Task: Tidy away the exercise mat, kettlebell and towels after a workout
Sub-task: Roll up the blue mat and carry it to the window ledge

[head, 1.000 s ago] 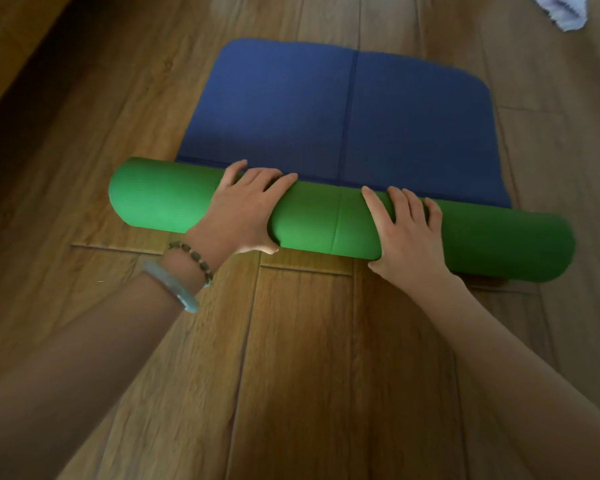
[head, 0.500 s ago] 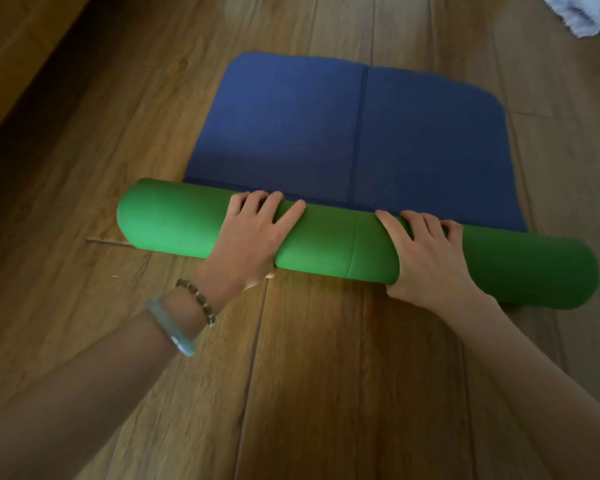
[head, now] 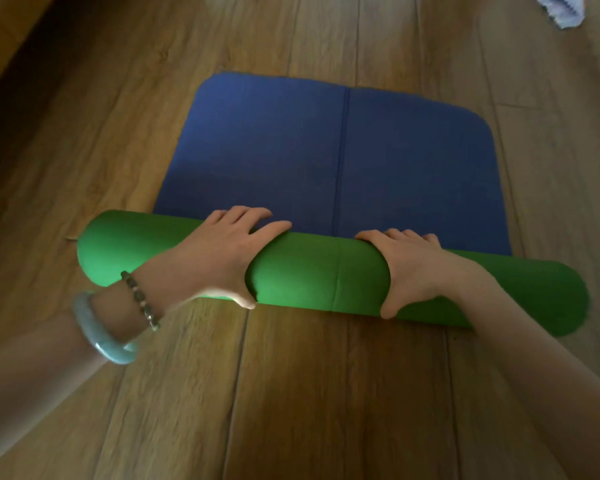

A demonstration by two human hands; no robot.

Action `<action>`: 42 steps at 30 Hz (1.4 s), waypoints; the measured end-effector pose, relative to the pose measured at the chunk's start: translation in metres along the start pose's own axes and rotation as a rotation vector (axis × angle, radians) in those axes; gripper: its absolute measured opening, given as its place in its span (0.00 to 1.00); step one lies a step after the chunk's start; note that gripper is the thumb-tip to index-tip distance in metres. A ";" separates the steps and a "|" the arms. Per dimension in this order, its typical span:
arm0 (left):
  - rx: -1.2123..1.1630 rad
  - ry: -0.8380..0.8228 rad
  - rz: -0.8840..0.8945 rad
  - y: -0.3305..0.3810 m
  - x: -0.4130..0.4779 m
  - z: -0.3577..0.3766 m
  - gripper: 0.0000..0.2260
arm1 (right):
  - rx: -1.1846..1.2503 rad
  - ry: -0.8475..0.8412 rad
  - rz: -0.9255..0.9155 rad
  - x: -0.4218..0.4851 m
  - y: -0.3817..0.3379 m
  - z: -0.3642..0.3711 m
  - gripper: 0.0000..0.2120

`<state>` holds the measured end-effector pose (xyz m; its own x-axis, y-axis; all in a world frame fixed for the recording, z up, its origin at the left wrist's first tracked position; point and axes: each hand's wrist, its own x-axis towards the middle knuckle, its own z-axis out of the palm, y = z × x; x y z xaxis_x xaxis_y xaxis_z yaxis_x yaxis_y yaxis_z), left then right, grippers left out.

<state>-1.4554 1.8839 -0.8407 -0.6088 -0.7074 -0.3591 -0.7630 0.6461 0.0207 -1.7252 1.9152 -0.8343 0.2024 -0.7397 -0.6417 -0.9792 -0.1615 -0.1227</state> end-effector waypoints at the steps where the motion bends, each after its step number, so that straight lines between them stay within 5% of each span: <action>1: 0.022 0.022 -0.019 0.001 -0.004 0.001 0.54 | 0.019 -0.034 0.000 0.003 0.002 -0.005 0.54; 8: 0.165 0.006 -0.131 0.016 -0.014 0.013 0.55 | 0.117 -0.151 0.005 0.009 0.007 -0.027 0.55; 13: 0.106 -0.055 -0.116 0.007 0.000 0.002 0.53 | -0.041 0.196 0.052 -0.022 0.008 -0.002 0.54; 19: -0.021 -0.162 -0.052 -0.016 0.031 -0.017 0.52 | -0.164 0.424 0.218 -0.013 -0.005 0.041 0.59; 34: 0.120 0.179 -0.136 -0.006 0.034 0.007 0.59 | -0.037 0.113 0.133 0.030 0.024 -0.028 0.58; 42: 0.066 0.068 -0.045 -0.023 0.054 -0.018 0.52 | -0.101 0.393 0.132 0.006 0.002 0.006 0.64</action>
<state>-1.4744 1.8256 -0.8440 -0.5895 -0.7523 -0.2942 -0.7751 0.6293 -0.0563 -1.7259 1.9148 -0.8431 0.0836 -0.9479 -0.3073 -0.9949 -0.0969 0.0282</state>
